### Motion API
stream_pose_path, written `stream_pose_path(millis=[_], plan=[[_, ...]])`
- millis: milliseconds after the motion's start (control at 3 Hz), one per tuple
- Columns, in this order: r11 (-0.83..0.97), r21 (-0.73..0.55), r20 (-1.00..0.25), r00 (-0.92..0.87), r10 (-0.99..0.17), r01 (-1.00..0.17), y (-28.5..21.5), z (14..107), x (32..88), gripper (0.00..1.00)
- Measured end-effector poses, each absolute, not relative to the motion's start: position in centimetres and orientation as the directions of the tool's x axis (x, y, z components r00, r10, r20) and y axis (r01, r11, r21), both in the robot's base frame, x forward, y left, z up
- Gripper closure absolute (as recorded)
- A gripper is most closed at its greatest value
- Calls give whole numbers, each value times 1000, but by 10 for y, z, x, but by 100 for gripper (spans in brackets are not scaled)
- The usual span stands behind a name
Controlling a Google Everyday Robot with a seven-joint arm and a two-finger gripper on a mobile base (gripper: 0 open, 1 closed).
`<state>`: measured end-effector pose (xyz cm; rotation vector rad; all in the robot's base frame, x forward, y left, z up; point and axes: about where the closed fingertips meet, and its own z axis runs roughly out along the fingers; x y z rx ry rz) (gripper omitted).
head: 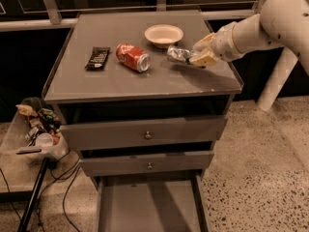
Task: Pick redbull can from bottom drawer and place on counter
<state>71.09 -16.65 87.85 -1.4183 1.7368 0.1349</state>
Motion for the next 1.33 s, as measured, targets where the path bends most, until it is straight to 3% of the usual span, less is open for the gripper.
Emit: stream_pose_path(millis=[333, 1333], plan=[[321, -384, -649, 6, -760, -866, -160, 856, 708, 99], [321, -384, -649, 6, -760, -866, -159, 856, 708, 30]])
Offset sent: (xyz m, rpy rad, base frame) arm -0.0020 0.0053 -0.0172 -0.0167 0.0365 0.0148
